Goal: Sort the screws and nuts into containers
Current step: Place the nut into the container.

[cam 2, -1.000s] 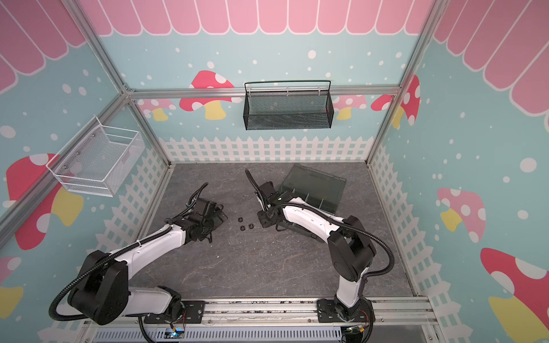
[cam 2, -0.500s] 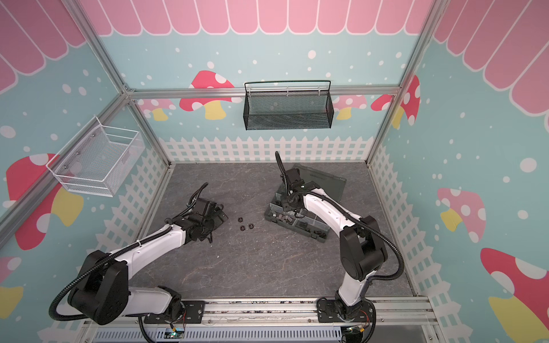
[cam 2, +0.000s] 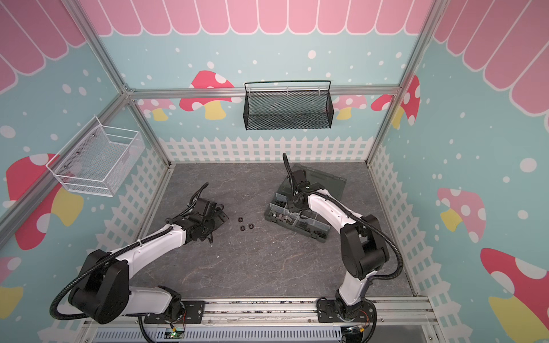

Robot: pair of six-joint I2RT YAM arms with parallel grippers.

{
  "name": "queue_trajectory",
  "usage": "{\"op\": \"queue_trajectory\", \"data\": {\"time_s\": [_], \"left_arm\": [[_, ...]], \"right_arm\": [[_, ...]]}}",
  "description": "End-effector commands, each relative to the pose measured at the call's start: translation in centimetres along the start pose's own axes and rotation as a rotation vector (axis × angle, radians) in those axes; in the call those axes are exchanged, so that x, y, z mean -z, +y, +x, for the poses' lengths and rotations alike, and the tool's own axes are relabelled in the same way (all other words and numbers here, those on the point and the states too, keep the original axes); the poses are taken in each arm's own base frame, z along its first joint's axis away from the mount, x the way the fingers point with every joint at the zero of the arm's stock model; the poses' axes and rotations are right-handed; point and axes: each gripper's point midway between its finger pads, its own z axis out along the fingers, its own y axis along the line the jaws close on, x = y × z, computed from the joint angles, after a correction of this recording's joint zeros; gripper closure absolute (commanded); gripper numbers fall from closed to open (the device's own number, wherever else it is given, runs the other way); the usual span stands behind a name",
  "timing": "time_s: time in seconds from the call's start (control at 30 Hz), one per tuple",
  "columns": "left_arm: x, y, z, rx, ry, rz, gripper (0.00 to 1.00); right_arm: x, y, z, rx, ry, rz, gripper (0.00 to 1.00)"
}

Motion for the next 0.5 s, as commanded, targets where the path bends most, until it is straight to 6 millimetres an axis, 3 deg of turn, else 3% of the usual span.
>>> {"op": "queue_trajectory", "data": {"time_s": [0.0, 0.3, 0.47], "left_arm": [[-0.1, -0.6, -0.3, 0.016, -0.008, 0.01, 0.0], [-0.3, -0.9, -0.4, 0.017, -0.005, 0.014, 0.0], [-0.5, -1.3, -0.4, 0.013, 0.0, 0.016, 0.0]], "right_arm": [[1.0, -1.6, 0.6, -0.027, -0.013, 0.017, 1.0], [-0.7, -3.9, 2.7, -0.078, 0.034, 0.033, 0.99], [-1.6, -4.5, 3.5, -0.091, 0.057, 0.035, 0.85]]}}
